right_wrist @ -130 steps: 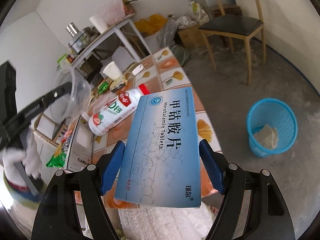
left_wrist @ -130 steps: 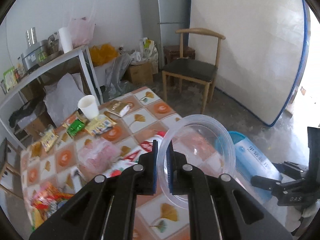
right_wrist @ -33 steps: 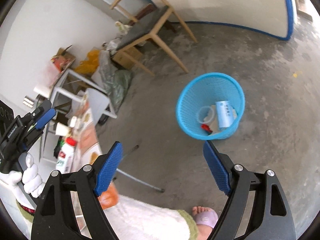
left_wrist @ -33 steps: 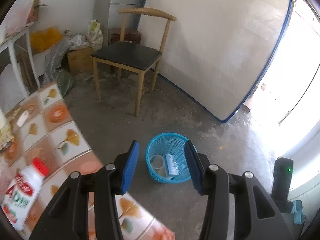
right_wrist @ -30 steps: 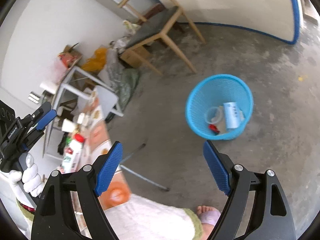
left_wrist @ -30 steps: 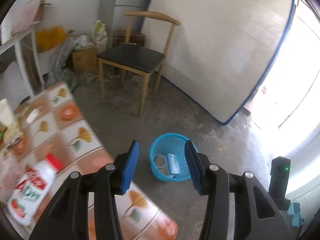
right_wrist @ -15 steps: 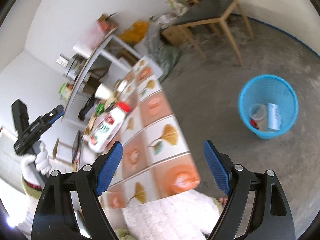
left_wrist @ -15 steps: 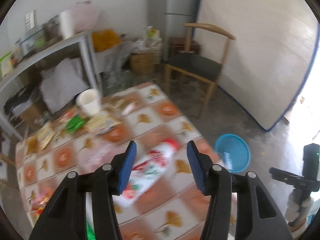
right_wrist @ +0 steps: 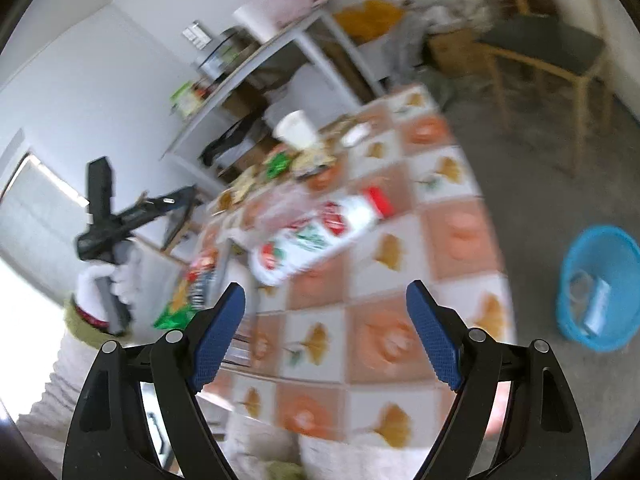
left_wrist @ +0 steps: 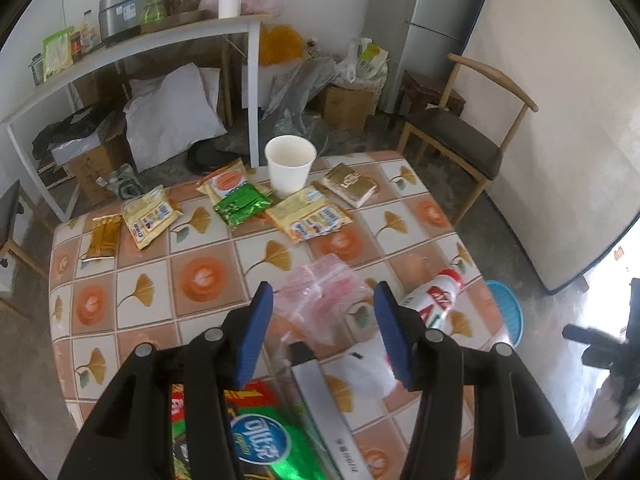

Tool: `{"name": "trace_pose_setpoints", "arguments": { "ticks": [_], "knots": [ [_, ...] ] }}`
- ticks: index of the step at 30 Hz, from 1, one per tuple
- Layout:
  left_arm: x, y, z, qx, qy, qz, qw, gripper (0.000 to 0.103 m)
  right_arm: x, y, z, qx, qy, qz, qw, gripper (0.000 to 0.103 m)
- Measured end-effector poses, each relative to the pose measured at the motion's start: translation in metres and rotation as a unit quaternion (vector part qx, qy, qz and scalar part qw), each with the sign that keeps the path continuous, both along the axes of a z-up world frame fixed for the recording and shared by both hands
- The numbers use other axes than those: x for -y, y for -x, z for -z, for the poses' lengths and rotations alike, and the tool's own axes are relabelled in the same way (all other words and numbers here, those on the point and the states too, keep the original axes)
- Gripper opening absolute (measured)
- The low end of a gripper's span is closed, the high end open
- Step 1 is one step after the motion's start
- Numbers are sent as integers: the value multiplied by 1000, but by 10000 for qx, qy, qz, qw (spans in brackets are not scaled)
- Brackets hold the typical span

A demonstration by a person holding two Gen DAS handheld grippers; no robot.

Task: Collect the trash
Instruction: 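Move both tools back over the table toward the snack packets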

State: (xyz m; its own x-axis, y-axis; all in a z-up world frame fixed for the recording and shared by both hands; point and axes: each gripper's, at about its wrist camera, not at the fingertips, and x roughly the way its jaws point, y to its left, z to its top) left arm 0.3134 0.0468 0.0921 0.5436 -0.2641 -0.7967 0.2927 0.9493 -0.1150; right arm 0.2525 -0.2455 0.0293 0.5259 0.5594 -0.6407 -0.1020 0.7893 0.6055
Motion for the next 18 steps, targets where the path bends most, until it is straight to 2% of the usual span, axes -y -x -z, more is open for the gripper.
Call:
{"name": "trace_pose_setpoints", "arguments": {
  "ticks": [3,8,9,14,18],
  "knots": [
    [-7,-9,8,-78,100,13,9999,51,-28,-46,0,-346,-282,-347,9984,79],
    [-7,-29,22,-162,40,118,9998,51,-84,-131,10,-713,87,-1043,9919,81],
    [-7,-34,23,-176,27,137,9997,51,-95,-149,17,-816,152,-1227,9890,81],
    [-8,-64,33,-249,2,130,9996,51,-125,-213,71,-1636,386,-1419,9755,81],
    [-13,-90,45,-436,140,1,9989,51,-142,-239,107,-2153,569,-1597,9617,81]
  ]
}}
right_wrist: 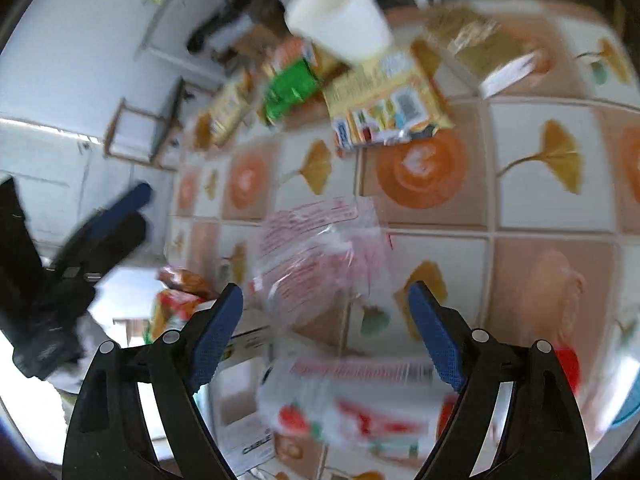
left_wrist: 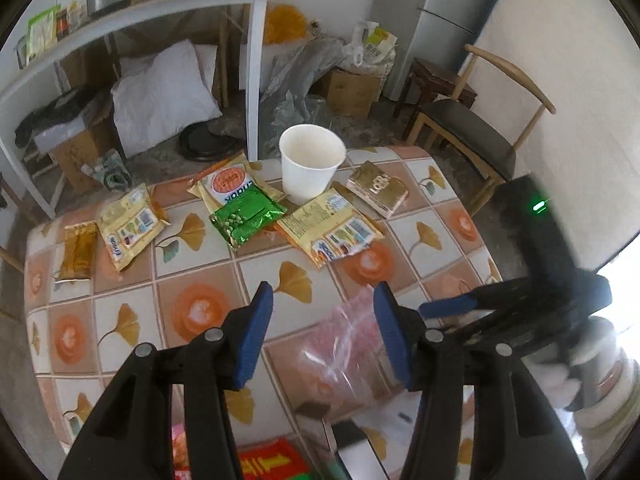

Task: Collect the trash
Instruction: 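Move both tools back over the table toward the snack packets, then grasp the clear plastic bag with the right tool while the left grasps a yellow snack packet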

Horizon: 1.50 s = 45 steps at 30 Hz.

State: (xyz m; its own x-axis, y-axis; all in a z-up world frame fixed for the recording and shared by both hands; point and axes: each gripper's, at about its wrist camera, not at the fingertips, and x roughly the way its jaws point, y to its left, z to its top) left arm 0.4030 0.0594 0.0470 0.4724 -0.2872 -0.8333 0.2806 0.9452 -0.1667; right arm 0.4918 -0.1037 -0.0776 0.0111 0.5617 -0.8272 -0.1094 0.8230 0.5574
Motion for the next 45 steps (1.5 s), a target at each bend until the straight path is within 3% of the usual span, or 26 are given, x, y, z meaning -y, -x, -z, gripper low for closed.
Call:
{"name": "trace_pose_setpoints", "arguments": {
  "ticks": [5,7,13,19,27,34,37,41,45],
  "knots": [
    [1,-30,19,-145,45,-28,9999,51,-9,-2,12,93,582,-224,9980,58],
    [6,-40,25,-135,-3,11,9999,51,-10,-1,10,251,857,-307,9955,39],
    [20,-67,50,-396,-31,4,9992,51,-9,2,12,546,1155,-428,9909,22],
    [35,-83,79,-847,-43,-50,9964,51,-6,3,12,810,1553,-454,9835,20],
    [40,-104,102,-1363,-58,-317,9901,49,27,2,12,717,1341,-183,9882,20],
    [29,-121,114,-1806,329,-664,9808,49,29,3,12,733,1268,-125,9891,20],
    [28,-124,115,-1793,362,-714,9805,42,30,3,11,749,1266,-124,9890,20],
    [35,-122,115,-1657,45,-678,9838,27,30,4,10,751,1249,-99,9893,20],
    [46,-117,114,-1457,-437,-508,9871,20,30,4,11,756,1234,-75,9894,20]
  ]
}}
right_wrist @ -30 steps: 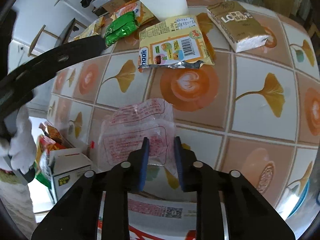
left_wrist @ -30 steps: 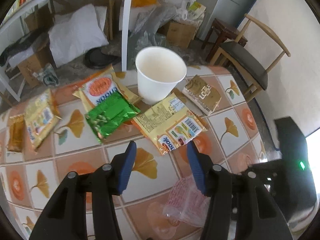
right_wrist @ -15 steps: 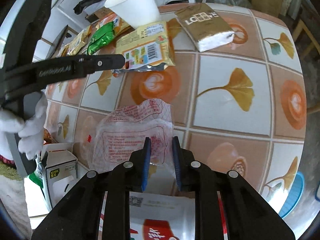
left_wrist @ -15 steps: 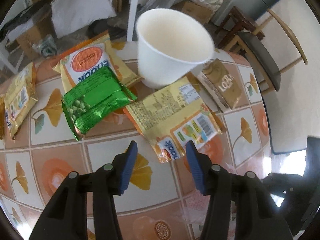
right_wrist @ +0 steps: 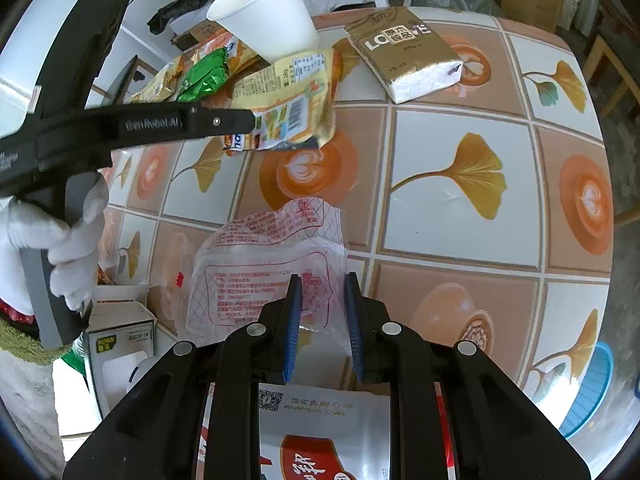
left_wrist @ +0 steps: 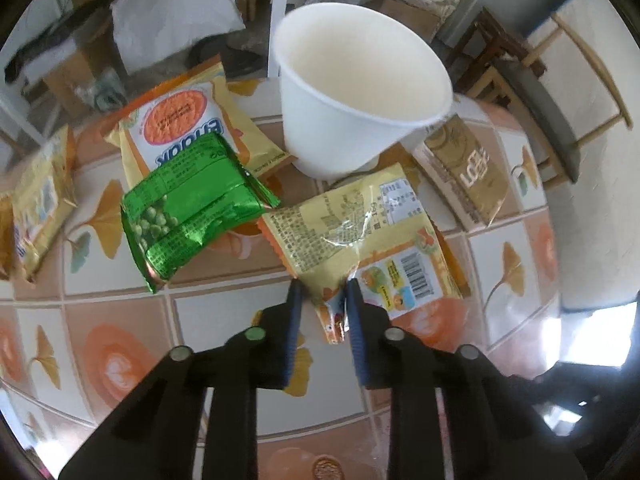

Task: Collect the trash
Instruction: 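Grasp the clear plastic bag with the right tool while the left grasps a yellow snack packet, then carry bag and snack packet to the blue wastebasket and open both tools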

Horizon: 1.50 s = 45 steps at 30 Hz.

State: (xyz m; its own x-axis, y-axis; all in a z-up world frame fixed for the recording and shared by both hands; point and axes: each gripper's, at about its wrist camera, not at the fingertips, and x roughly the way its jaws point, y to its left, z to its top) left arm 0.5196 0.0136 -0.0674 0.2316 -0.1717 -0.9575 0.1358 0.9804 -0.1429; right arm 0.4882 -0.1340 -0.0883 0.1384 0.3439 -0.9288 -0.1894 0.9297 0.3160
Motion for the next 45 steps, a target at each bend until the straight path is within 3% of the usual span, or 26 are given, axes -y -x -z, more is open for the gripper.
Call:
{"name": "trace_pose_setpoints", "arguments": {
  "ticks": [5,12,20,27,31,37,42,45],
  "knots": [
    [13,7,-2,164,-420,306,9985,12,3,1,-1,18,-3,45,10000,20],
    [22,18,-16,458,-560,536,9959,8,8,7,-5,94,-31,162,9998,16],
    [14,43,-58,925,-294,447,9943,7,26,17,-32,411,-180,455,9980,13],
    [-2,83,-101,1391,277,237,9896,7,57,42,-81,918,-414,767,9920,11],
    [-10,129,-136,1849,723,188,9799,7,77,74,-110,1272,-523,895,9865,11],
    [0,220,-177,2588,987,528,9594,7,96,146,-132,1722,-566,1032,9780,11],
    [19,300,-184,3035,1046,709,9444,7,108,206,-111,1655,-651,1293,9755,11],
    [32,342,-168,2905,1422,733,9434,7,114,236,-84,1413,-855,1498,9748,11]
  ]
}}
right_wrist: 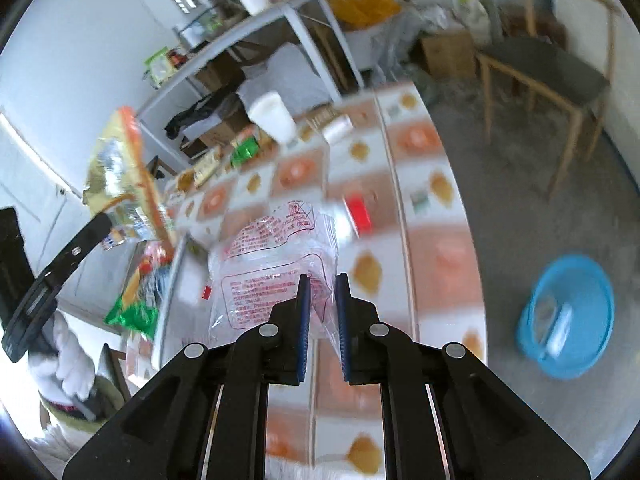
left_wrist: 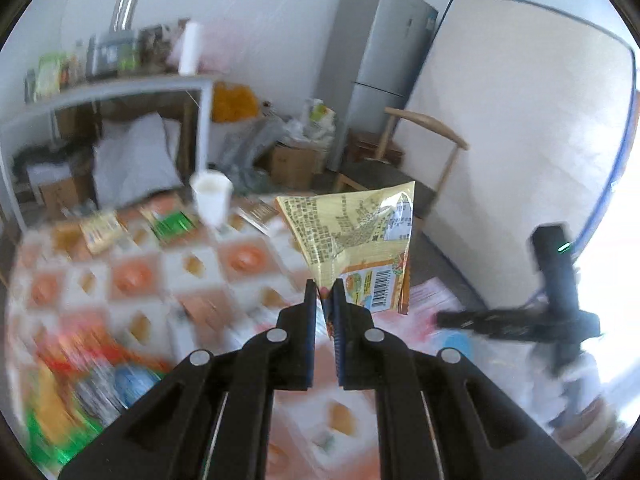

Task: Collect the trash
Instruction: 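Carry bag and snack packet to the blue wastebasket and open both tools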

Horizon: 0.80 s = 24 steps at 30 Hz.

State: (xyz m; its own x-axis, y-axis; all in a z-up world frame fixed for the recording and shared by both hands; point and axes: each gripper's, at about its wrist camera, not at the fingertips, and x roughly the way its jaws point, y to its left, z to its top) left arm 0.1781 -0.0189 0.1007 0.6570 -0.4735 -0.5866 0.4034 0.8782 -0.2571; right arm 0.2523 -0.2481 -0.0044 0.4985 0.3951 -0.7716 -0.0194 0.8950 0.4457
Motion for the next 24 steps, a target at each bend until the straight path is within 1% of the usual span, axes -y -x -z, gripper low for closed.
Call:
{"name": "trace_pose_setpoints", "arguments": {
  "ticks": [1,2,3,5,6,7,9,10,12,16,20,24],
  "knots": [
    [5,9,7,-22,14,27,10000,7,4,12,13,-117,-149,113,9998,11],
    [13,21,17,-37,-60,49,10000,7,6,21,20,-197,-248,214,9993,11],
    [21,31,26,-44,-153,69,9999,7,12,33,32,-290,-422,348,9981,11],
    [39,47,48,-66,-464,74,9989,7,26,54,50,-435,-679,687,9944,11],
    [44,50,57,-116,-564,60,9983,7,31,61,55,-471,-772,794,9927,11],
    [51,51,68,-260,-595,95,9978,7,39,69,61,-521,-876,952,9902,11],
    [59,54,81,-385,-709,160,9966,7,51,82,66,-539,-869,1234,9871,11],
    [68,56,87,-335,-919,161,9951,7,58,90,67,-534,-817,1394,9854,11],
    [80,60,91,-255,-1079,256,9935,7,69,101,67,-492,-811,1592,9827,11],
    [104,65,94,-82,-1265,457,9909,7,93,120,64,-406,-869,1979,9755,12],
    [122,65,92,15,-1369,591,9888,7,112,134,62,-290,-944,2234,9697,12],
    [145,68,88,216,-1500,812,9851,7,129,150,60,-182,-989,2424,9649,13]
  ]
}}
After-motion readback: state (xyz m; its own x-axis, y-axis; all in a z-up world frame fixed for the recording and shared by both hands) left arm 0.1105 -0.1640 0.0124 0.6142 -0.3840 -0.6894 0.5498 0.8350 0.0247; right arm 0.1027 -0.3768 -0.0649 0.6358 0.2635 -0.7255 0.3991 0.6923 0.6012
